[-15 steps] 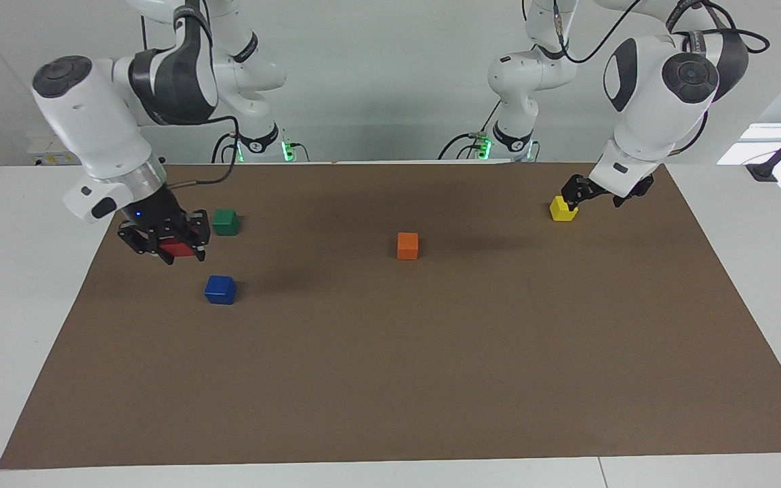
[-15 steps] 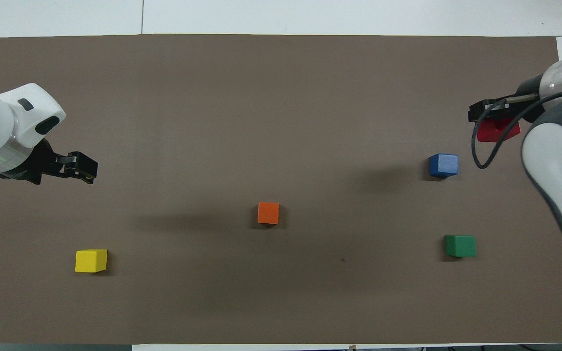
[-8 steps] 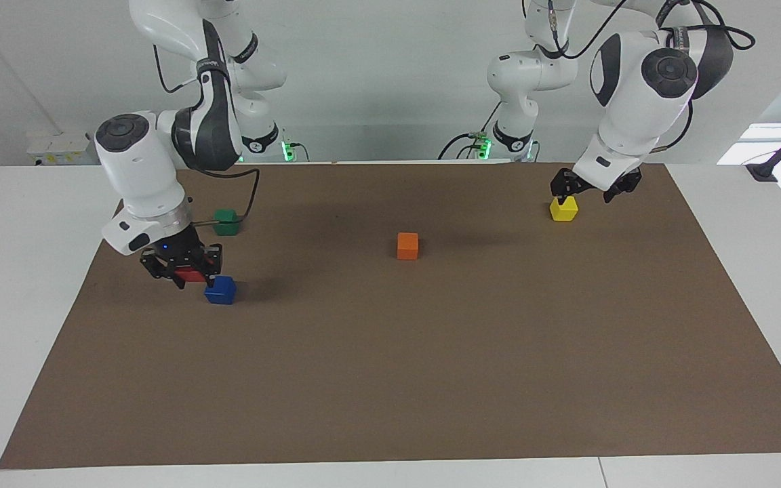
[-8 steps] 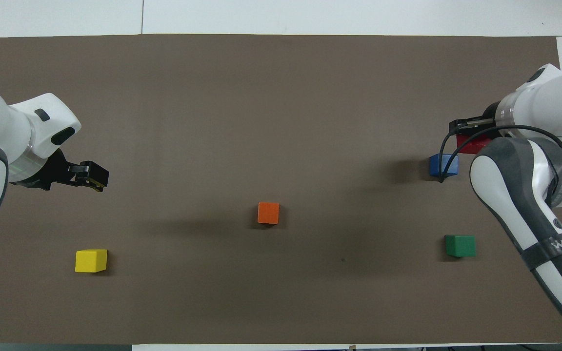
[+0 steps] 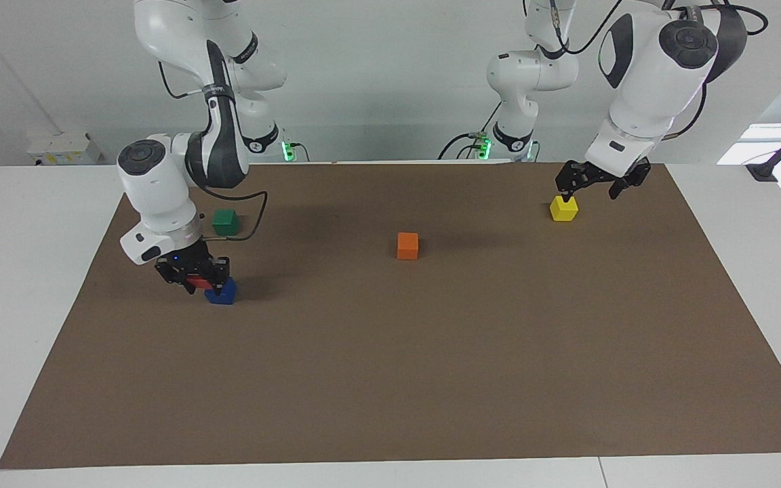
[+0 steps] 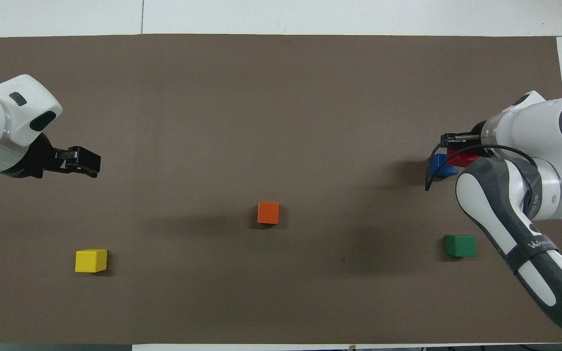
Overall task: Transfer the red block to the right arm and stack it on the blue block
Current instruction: 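Lower the red cube onto the blue cube with the right gripper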
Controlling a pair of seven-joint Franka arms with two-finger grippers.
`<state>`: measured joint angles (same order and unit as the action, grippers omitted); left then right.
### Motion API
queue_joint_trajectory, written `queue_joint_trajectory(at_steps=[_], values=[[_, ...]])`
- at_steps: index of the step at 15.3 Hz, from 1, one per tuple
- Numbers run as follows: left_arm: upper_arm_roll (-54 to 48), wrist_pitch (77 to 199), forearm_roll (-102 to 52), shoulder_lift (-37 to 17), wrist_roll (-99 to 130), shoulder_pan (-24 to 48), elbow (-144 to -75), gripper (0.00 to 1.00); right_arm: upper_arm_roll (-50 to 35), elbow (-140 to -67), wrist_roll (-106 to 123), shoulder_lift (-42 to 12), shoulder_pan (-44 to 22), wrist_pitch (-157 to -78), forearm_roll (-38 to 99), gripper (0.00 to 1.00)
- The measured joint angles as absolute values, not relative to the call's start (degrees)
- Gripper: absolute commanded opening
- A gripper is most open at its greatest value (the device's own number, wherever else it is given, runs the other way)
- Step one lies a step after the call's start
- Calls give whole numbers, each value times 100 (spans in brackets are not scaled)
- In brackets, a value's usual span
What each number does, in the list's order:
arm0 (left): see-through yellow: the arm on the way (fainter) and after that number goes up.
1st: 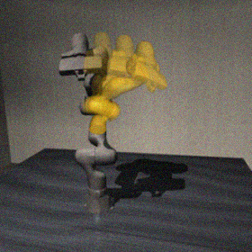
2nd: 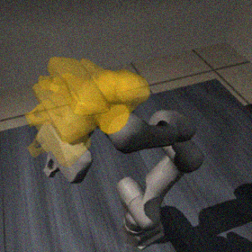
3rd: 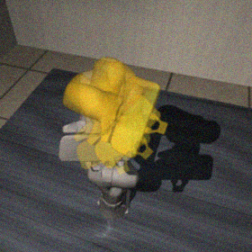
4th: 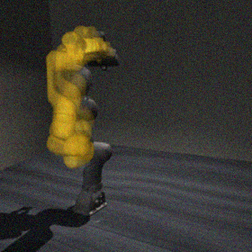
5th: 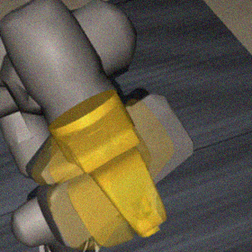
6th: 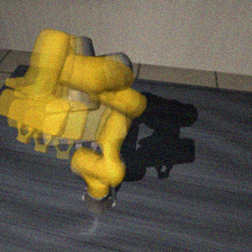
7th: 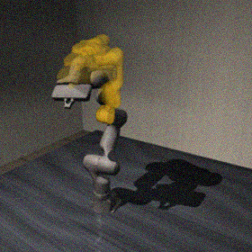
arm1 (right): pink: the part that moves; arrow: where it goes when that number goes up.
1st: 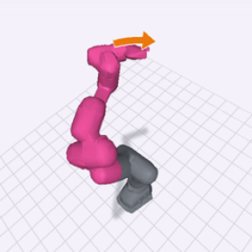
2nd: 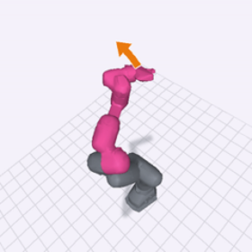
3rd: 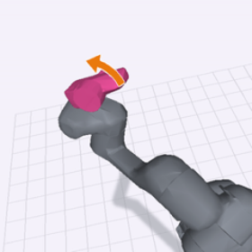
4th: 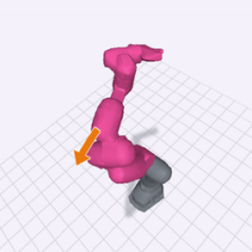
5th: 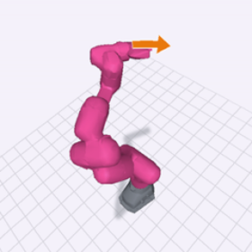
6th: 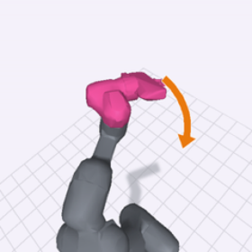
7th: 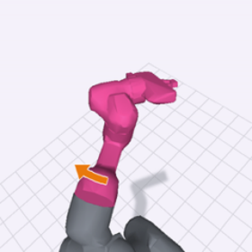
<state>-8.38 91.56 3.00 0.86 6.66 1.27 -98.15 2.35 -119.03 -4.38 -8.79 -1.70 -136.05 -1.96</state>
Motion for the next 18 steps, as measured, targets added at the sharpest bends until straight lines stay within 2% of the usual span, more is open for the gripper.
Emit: queue_joint_trajectory(at_steps=[6, 18], values=[[-834, 9116, 278, -38, 666, 168, -9464, 100, 236, -12101, -552, -890, -110, -13841, -196, 0], [-550, 9227, -246, -76, 667, 203, -9396, 100, 231, -12303, -552, -1072, -119, -14314, -342, 0]])
